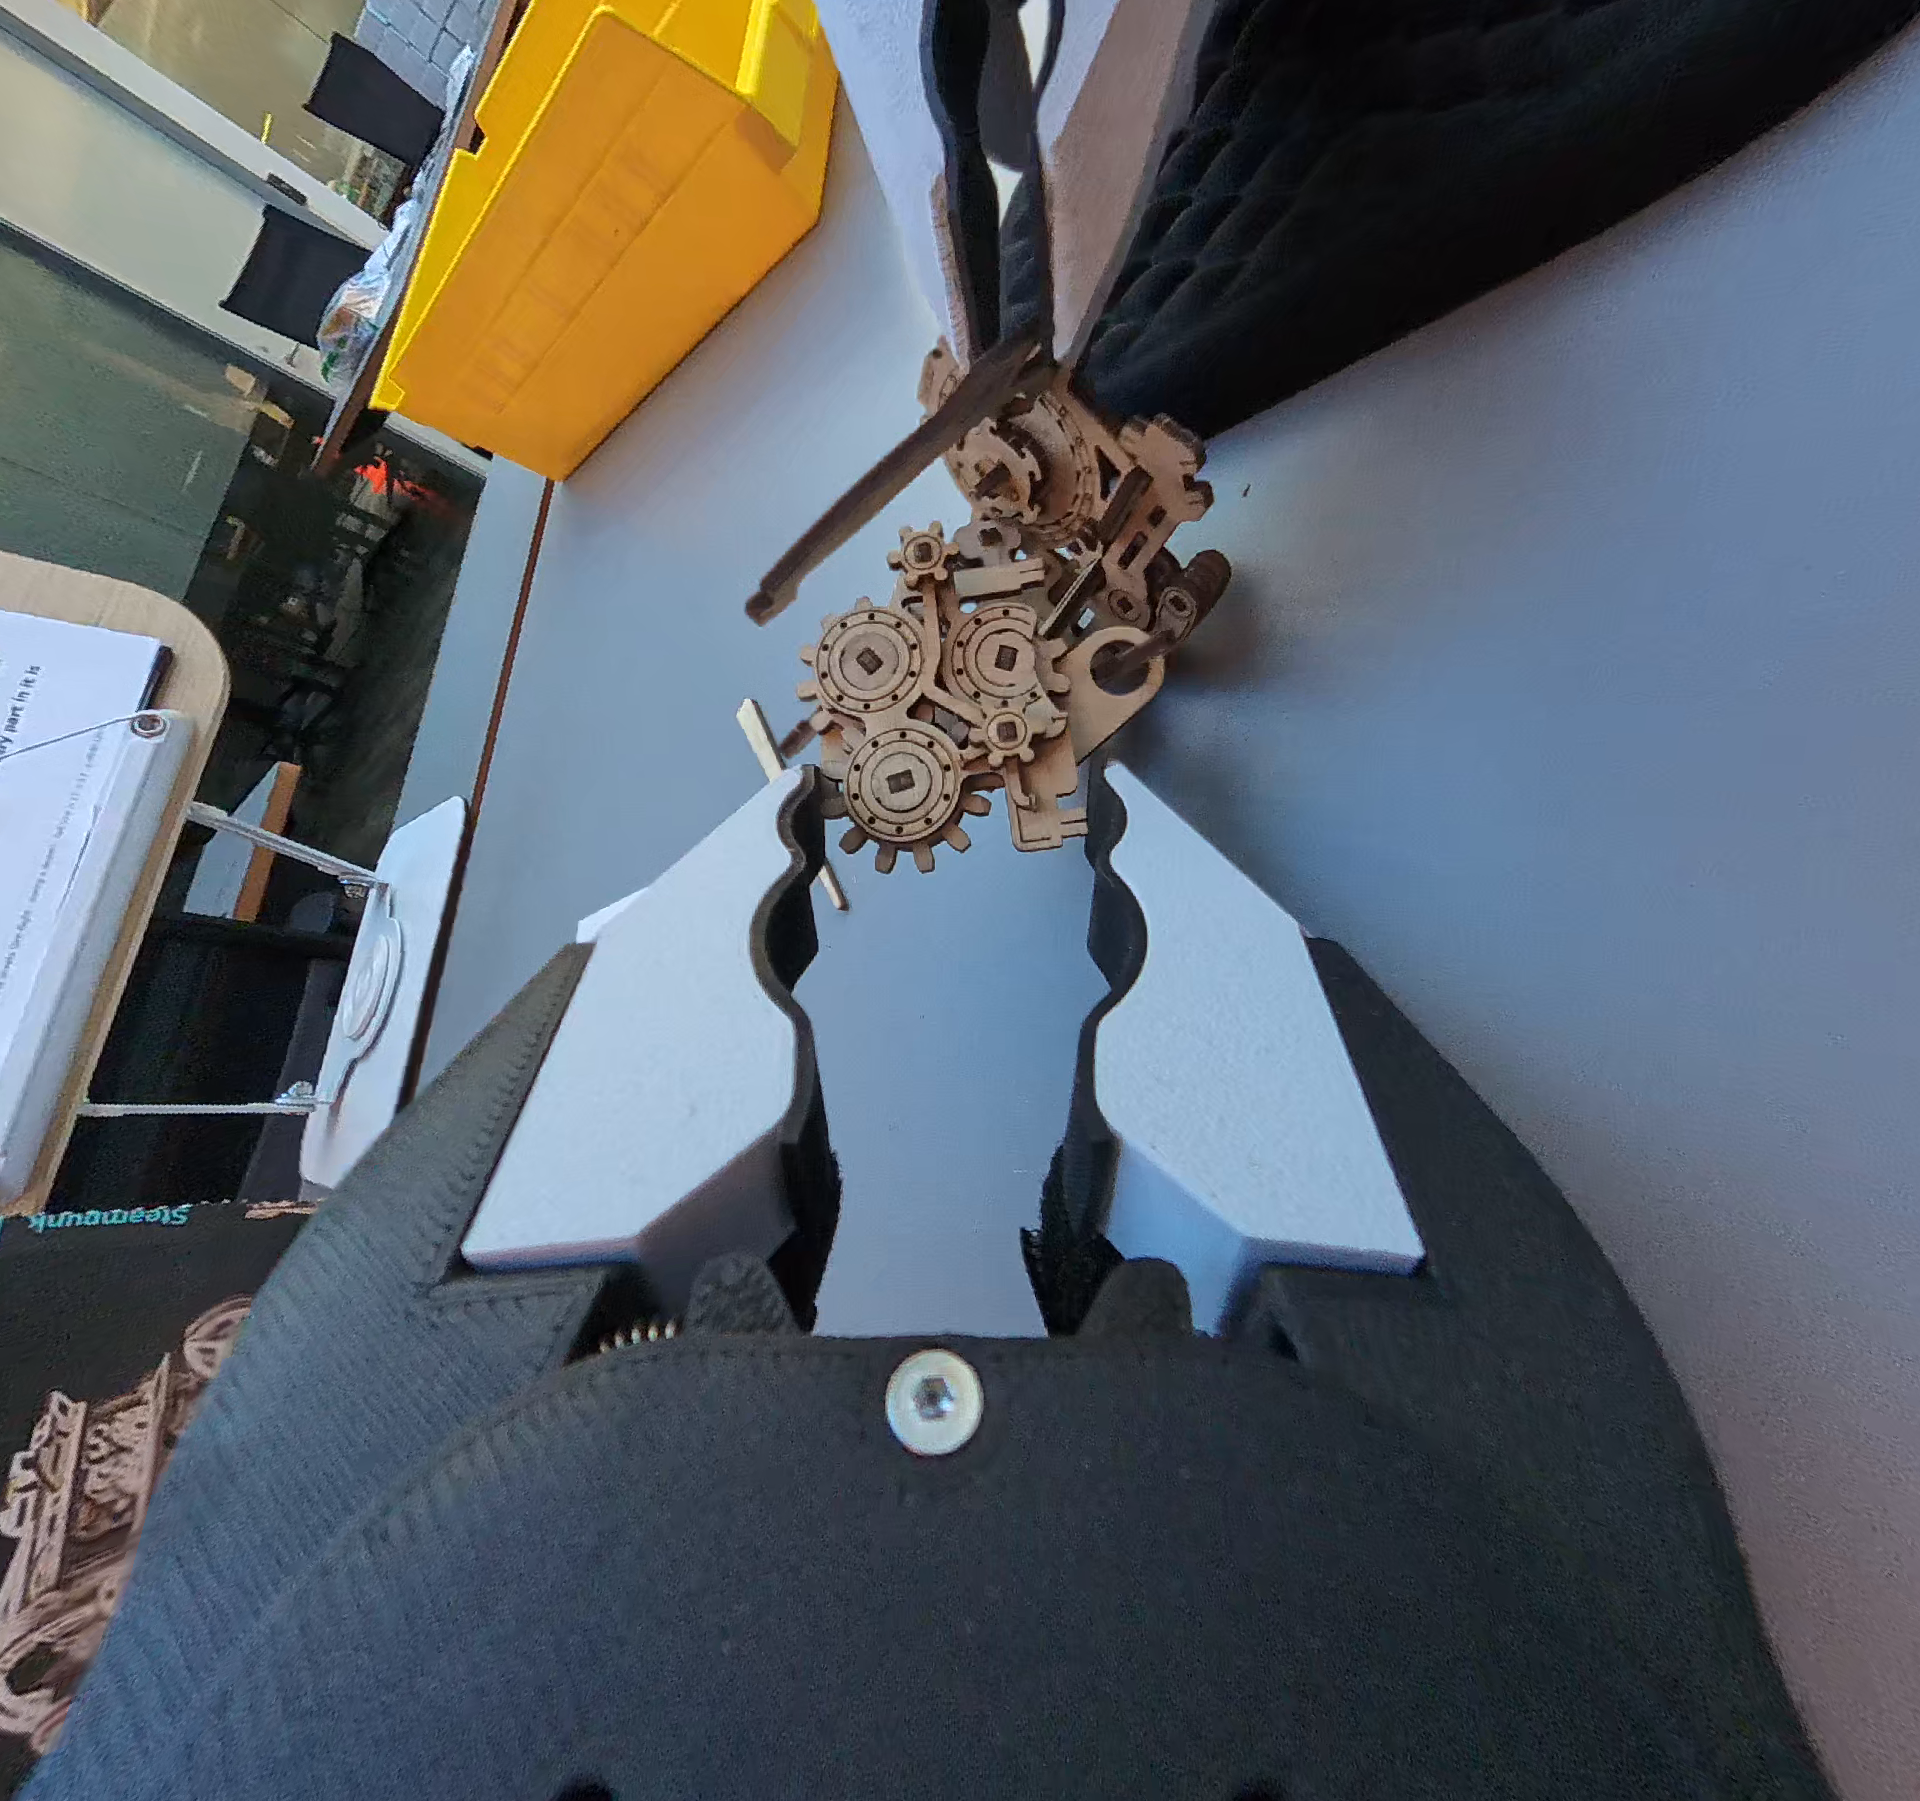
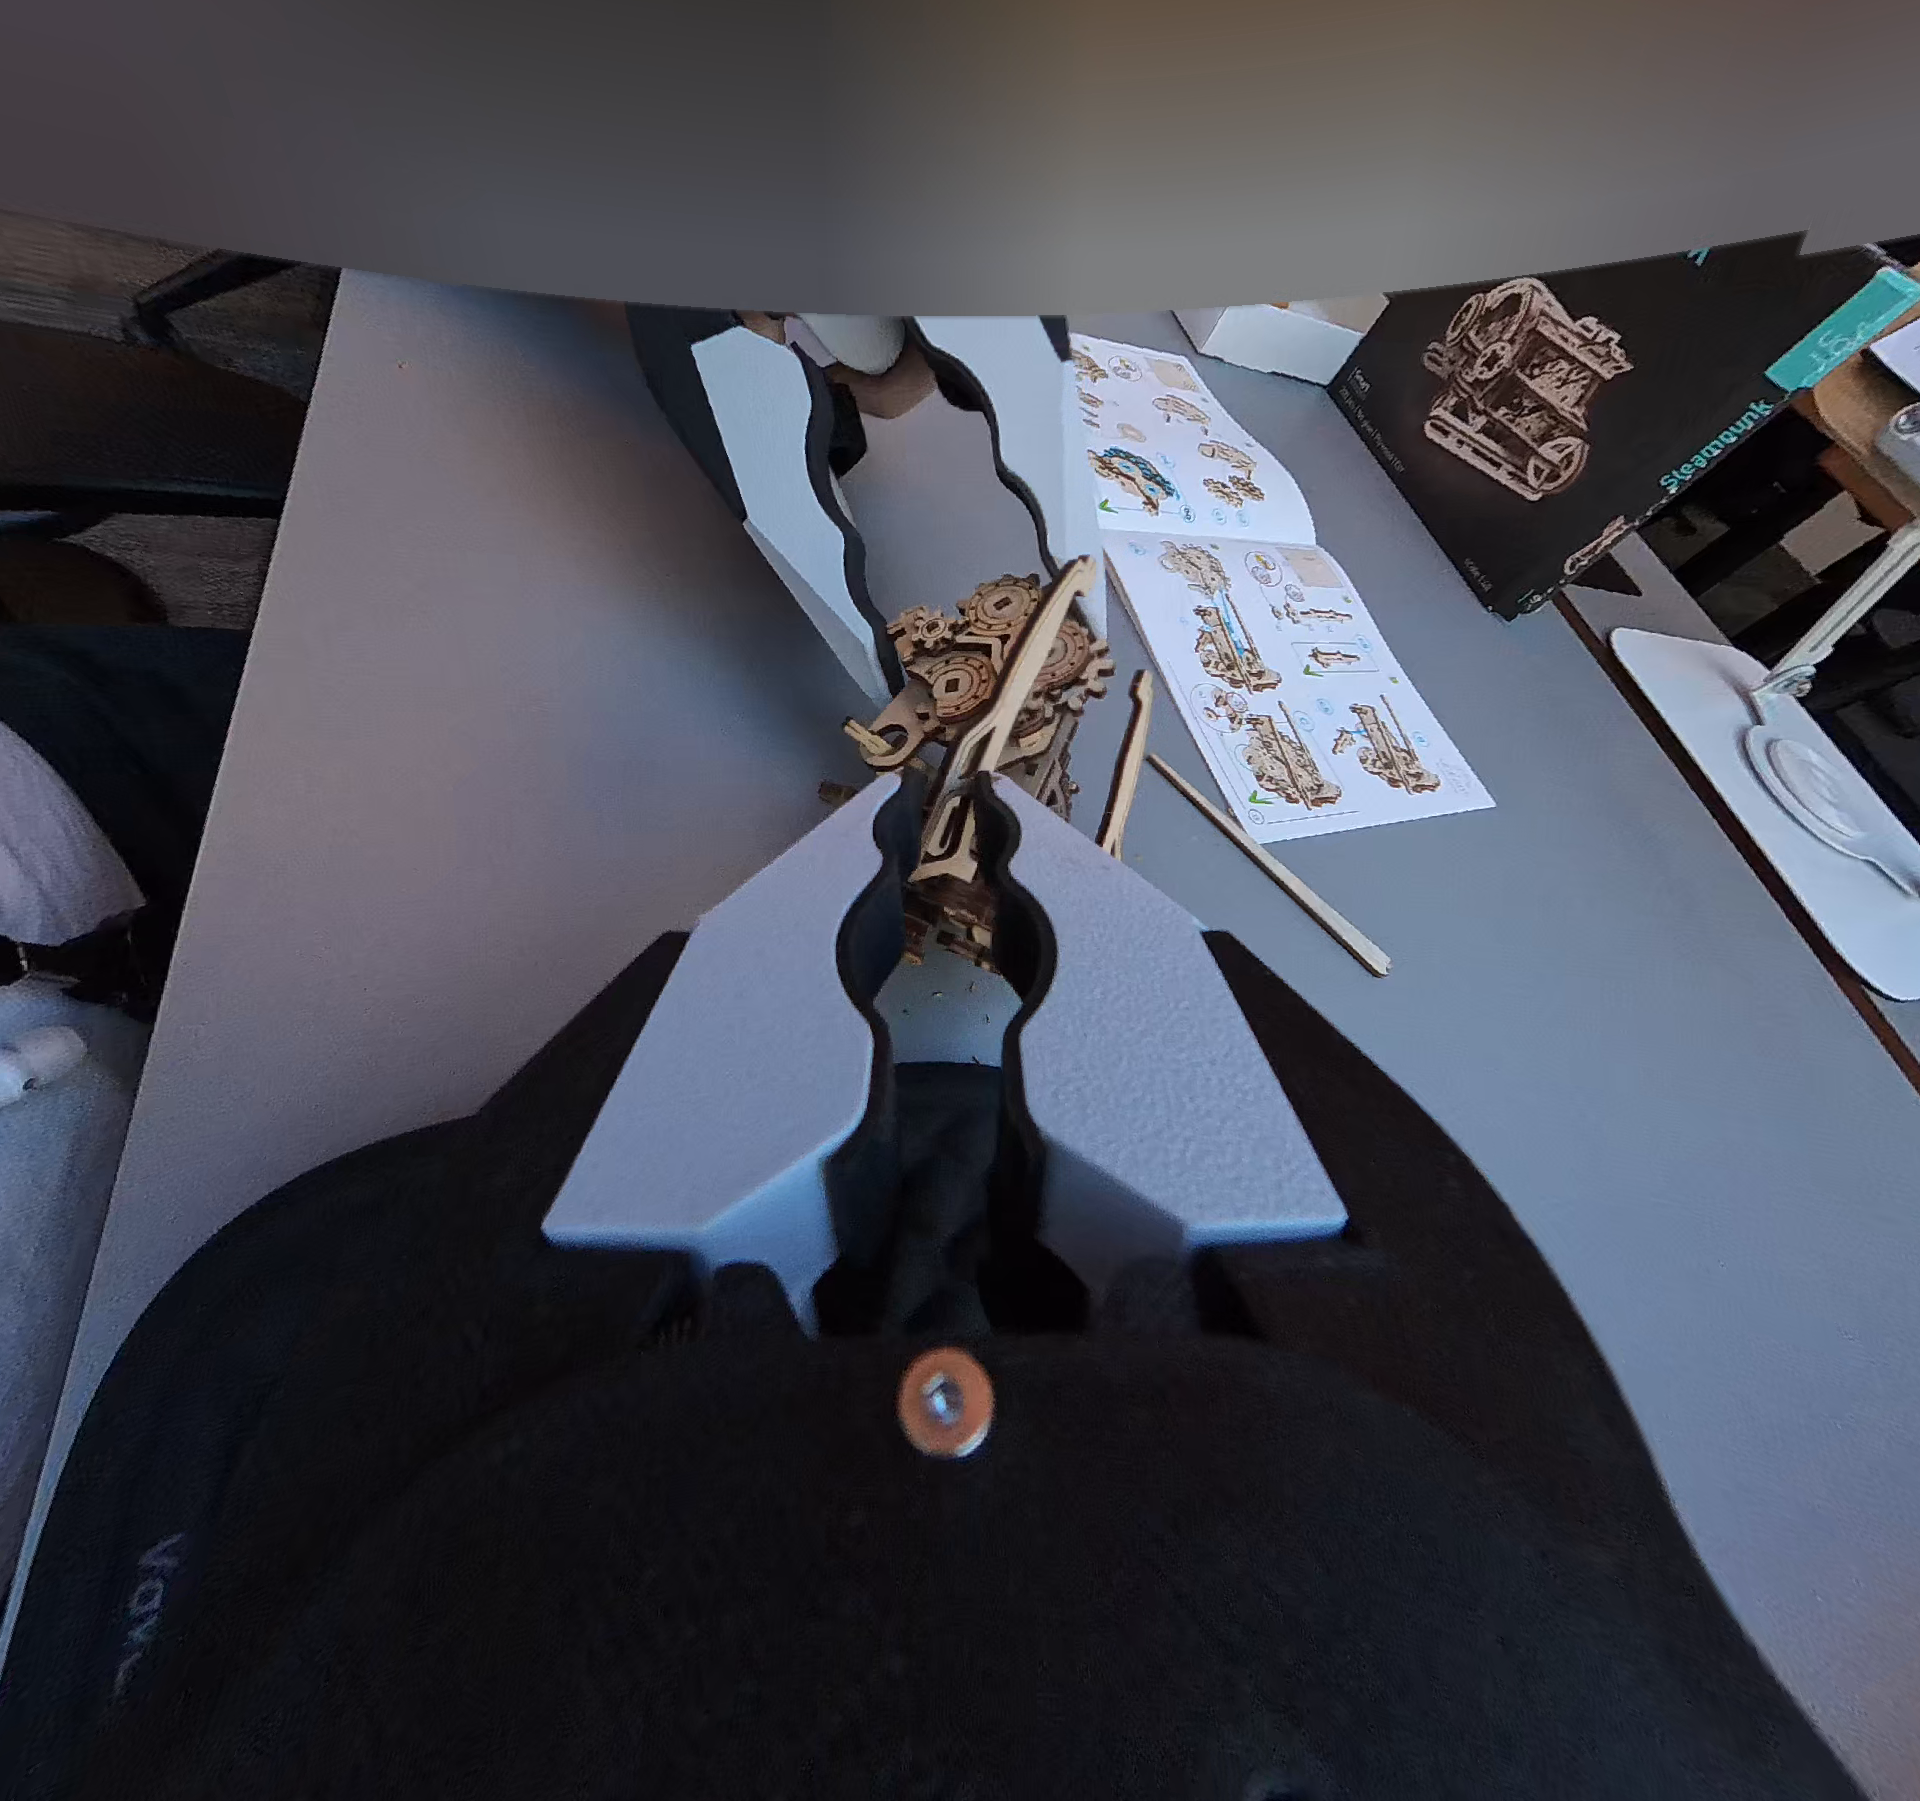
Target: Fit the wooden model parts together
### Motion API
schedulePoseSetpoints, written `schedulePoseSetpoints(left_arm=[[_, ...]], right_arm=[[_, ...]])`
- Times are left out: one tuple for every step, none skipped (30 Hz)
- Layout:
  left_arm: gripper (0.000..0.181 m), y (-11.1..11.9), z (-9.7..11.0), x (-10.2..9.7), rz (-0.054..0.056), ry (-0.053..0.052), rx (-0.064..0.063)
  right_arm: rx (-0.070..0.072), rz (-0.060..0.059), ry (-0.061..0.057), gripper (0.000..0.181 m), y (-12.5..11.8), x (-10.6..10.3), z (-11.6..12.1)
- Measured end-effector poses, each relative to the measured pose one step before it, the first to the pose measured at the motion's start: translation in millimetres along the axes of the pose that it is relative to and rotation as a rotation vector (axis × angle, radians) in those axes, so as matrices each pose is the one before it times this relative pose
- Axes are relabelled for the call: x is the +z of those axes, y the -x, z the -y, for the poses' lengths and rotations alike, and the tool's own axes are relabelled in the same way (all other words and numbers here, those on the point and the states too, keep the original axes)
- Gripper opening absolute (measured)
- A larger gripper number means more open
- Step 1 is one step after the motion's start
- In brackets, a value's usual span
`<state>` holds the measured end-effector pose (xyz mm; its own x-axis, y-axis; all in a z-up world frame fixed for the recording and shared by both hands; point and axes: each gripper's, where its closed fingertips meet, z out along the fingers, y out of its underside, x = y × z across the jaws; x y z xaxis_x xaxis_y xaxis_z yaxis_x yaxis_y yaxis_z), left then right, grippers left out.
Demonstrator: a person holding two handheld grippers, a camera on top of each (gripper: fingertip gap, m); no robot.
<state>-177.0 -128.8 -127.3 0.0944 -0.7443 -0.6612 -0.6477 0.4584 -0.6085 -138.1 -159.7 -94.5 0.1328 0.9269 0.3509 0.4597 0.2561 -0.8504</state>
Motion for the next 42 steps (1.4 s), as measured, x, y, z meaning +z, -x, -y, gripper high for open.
schedulePoseSetpoints(left_arm=[[0.05,-0.1,0.19,0.72,0.003,0.0074,0.0202],[0.05,0.09,0.91,0.54,0.003,0.0032,0.0194],[0.05,0.4,1.52,0.02,0.0017,-0.0013,0.0168],[0.05,1.1,1.42,0.06,0.0027,-0.0006,0.0113],[0.05,1.22,1.31,-0.03,0.0013,-0.0015,0.0084],[0.05,0.81,1.16,0.08,-0.0016,-0.0007,0.0101],[0.05,0.94,0.85,0.29,-0.0007,0.0009,0.0143],[0.05,1.0,1.01,0.26,0.0015,-0.0012,0.0186],[0.05,0.21,0.85,0.33,-0.0042,0.0006,0.0195],[0.05,0.51,-0.22,0.52,-0.0037,0.0066,0.0188],[0.05,1.95,-0.53,0.37,0.004,0.0102,0.0185],[0.05,1.41,-0.38,0.32,-0.0011,0.0097,0.0148],[0.05,0.18,0.04,0.48,-0.0096,0.0067,0.0089],[0.05,0.76,-0.81,0.52,-0.007,0.0103,0.0042],[0.05,0.82,-1.18,0.73,-0.0081,0.0107,-0.0015],[0.05,-0.06,-0.99,0.68,-0.0122,0.0081,-0.0037],[0.05,0.54,-1.29,0.43,-0.0077,0.0081,-0.0028],[0.05,0.92,-1.75,0.53,-0.0057,0.0103,-0.0075],[0.05,0.6,-1.57,0.54,-0.008,0.008,-0.0135],[0.05,0.38,-1.01,0.57,-0.0067,0.0041,-0.0132],[0.05,0.97,-1.05,0.65,-0.0012,0.0021,-0.0147],[0.05,0.88,-0.72,0.57,-0.0002,-0.0023,-0.0169],[0.05,0.26,0.5,0.3,-0.0005,-0.012,-0.013],[0.05,0.28,1.28,-0.16,0.0034,-0.0195,-0.0052],[0.05,0.78,0.58,0.31,0.0089,-0.015,-0.0004],[0.05,0.46,-0.57,0.5,0.006,-0.0045,0.0007],[0.05,0.46,-0.75,0.67,0.0043,0.0003,0.0],[0.05,0.81,-0.65,0.72,0.0049,0.0023,-0.0002],[0.05,-0.05,-0.65,0.72,-0.0012,0.0036,0.0007],[0.05,-0.97,-0.57,0.79,-0.0066,0.0036,0.0003],[0.05,-0.77,-0.39,0.77,-0.0032,0.0022,-0.0005],[0.05,-0.53,-0.29,0.56,-0.0009,0.0007,-0.0019],[0.05,-0.35,0.22,0.37,0.0005,-0.0022,-0.0029],[0.05,-0.26,0.48,0.13,0.0007,-0.0036,-0.0021],[0.05,-0.11,0.38,0.0,0.002,-0.0025,-0.0014],[0.05,-0.19,-0.11,0.13,0.0014,0.0005,0.0006],[0.05,-0.61,-0.67,0.19,0.0,0.0036,0.0033],[0.05,-0.4,-0.83,0.33,0.0013,0.0037,0.0048],[0.05,-0.45,-0.69,0.29,0.0018,0.0026,0.004],[0.05,-0.23,-0.13,0.01,0.0021,-0.0008,0.0006],[0.05,-0.12,0.55,-0.36,0.0016,-0.0043,-0.0009],[0.05,-0.17,0.9,-0.55,0.0012,-0.0063,0.0011]], right_arm=[[0.0045,0.0151,0.0034,0.007,0.03,-0.33,-0.08],[0.0022,0.0114,0.0041,0.007,-1.05,-0.49,0.09],[0.0003,0.0102,0.0022,0.006,-1.57,-0.57,0.55],[0.0002,0.0056,0.0009,0.006,-2.8,-0.69,0.77],[0.0024,0.0063,0.0029,0.005,-3.34,-0.51,0.23],[0.0062,0.0228,0.0052,0.005,-1.43,-0.29,-0.35],[0.0119,0.0279,0.0041,0.005,-0.86,-0.18,-0.36],[0.0143,0.0194,0.0005,0.005,-2.04,-0.2,-0.16],[0.014,0.0384,0.0004,0.005,0.58,0.01,-0.54],[0.0139,0.0455,0.002,0.006,1.58,-0.04,-1.08],[0.0123,0.0109,-0.0073,0.005,-3.35,-0.68,0.55],[0.0049,0.0173,-0.0021,0.005,-2.23,-0.42,0.08],[0.0015,0.0386,0.0087,0.006,1.0,0.42,-1.26],[0.0006,0.0306,0.0009,0.006,-0.28,0.02,0.06],[0.0005,0.0144,-0.0029,0.006,-2.66,-0.35,0.74],[-0.003,0.0274,0.0026,0.006,-0.22,0.44,0.12],[0.0002,0.024,0.0044,0.006,-0.36,0.52,0.17],[0.004,0.0074,0.0003,0.006,-2.93,-0.07,1.03],[0.0016,0.0097,0.0048,0.006,-1.98,0.34,0.14],[-0.0101,0.0091,0.0008,0.006,-0.89,0.4,0.46],[-0.0106,-0.0016,-0.0015,0.006,-2.28,-0.04,0.21],[0.0079,-0.0056,-0.0014,0.006,-3.13,-0.36,-0.44],[0.0228,0.0045,-0.007,0.006,-1.64,-0.48,-0.26],[0.0231,0.0116,-0.0109,0.006,-0.11,-0.57,-0.32],[0.0221,0.0054,-0.0125,0.006,-0.7,-0.62,-0.51],[0.014,0.001,-0.0102,0.006,-0.86,-0.34,-0.7],[0.0045,0.0034,-0.0116,0.007,-0.17,-0.09,0.0],[0.0033,-0.006,-0.0088,0.007,-1.35,-0.02,0.22],[0.0019,-0.0128,-0.0038,0.012,-2.08,0.16,-0.31],[-0.0009,-0.0095,-0.0061,0.02,-1.29,0.11,-0.08],[-0.0027,-0.0079,-0.0068,0.027,-0.81,-0.22,-0.48],[-0.0065,-0.0116,-0.0062,0.032,-1.25,-0.99,-1.56],[-0.0027,-0.0103,-0.0173,0.037,-0.81,-1.98,-0.81],[0.0073,-0.0016,-0.0164,0.039,0.73,-2.22,-1.39],[0.0187,-0.002,-0.0082,0.04,0.69,-2.22,-2.36],[0.0168,-0.0039,-0.0074,0.044,0.8,-2.03,-2.42],[0.0049,-0.0042,0.0011,0.048,1.43,-1.89,-3.59],[-0.0017,-0.0068,0.0092,0.051,1.73,-2.09,-4.12],[-0.0078,-0.0059,0.001,0.055,2.44,-2.22,-2.4],[-0.0126,-0.0033,-0.0082,0.057,3.0,-2.15,-0.98],[-0.009,-0.0102,-0.0051,0.058,1.56,-1.84,-1.24],[0.0025,-0.0077,-0.0029,0.059,1.36,-1.25,-1.26]])
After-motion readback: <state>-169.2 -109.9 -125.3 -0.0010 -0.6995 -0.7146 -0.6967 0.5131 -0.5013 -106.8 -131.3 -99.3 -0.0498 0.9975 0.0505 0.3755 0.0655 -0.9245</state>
